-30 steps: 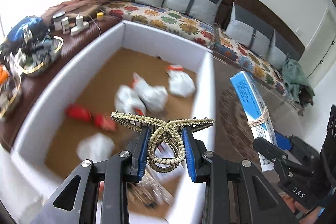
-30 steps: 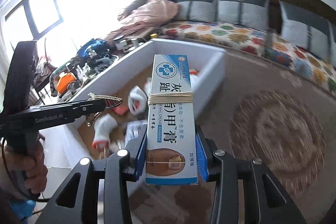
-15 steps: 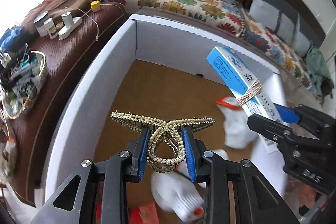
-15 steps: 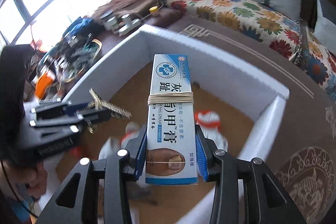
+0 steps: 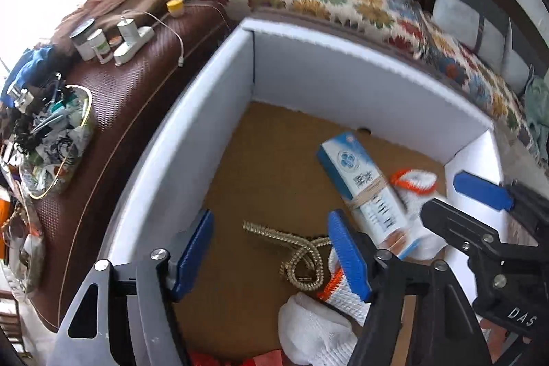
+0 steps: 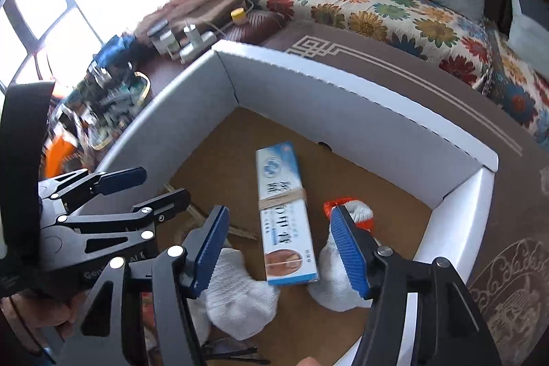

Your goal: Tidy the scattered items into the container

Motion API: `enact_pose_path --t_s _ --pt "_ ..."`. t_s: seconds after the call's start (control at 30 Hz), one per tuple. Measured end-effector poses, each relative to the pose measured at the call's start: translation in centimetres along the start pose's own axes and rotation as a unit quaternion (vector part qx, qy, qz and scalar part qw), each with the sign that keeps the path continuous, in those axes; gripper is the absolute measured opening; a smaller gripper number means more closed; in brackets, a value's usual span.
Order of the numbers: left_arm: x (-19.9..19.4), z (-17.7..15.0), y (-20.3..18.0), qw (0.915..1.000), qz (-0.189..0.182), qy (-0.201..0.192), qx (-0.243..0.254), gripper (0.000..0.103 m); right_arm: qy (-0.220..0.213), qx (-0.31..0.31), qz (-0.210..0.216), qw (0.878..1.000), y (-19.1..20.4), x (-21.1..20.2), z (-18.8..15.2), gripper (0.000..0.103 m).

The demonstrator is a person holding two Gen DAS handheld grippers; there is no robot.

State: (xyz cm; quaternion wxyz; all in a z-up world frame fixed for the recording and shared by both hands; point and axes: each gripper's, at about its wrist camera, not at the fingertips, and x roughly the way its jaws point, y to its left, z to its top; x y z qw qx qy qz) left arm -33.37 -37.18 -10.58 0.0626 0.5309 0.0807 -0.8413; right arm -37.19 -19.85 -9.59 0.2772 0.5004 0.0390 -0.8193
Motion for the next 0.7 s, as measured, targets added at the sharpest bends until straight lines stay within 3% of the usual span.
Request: enact_pose_path --t_s 0.23,0.5,0.63,0.7 --pt "-3.4 -2.9 0.0 0.9997 0.001 -0.014 -0.019 0.068 -0.045 0.024 0.031 0.998 -1.0 -4.5 -1.8 0.063" --pt "-10.8 -10.2 -2.4 0.9962 0.045 -0.074 -0.013 0.069 -0.077 0.010 0.056 0.995 1.1 -10.2 -8.5 0.063" --pt "-15.4 -13.9 -3.6 0.9908 0.055 -0.117 -0.039 0.086 -0.091 -0.007 0.055 0.994 2.1 -13.8 -12.1 0.063" --pt "-17.9 -15.6 -4.4 0.9861 0.068 -0.144 -0.048 0.088 -0.098 -0.010 0.053 0.994 2.4 -15.8 -13.9 0.063"
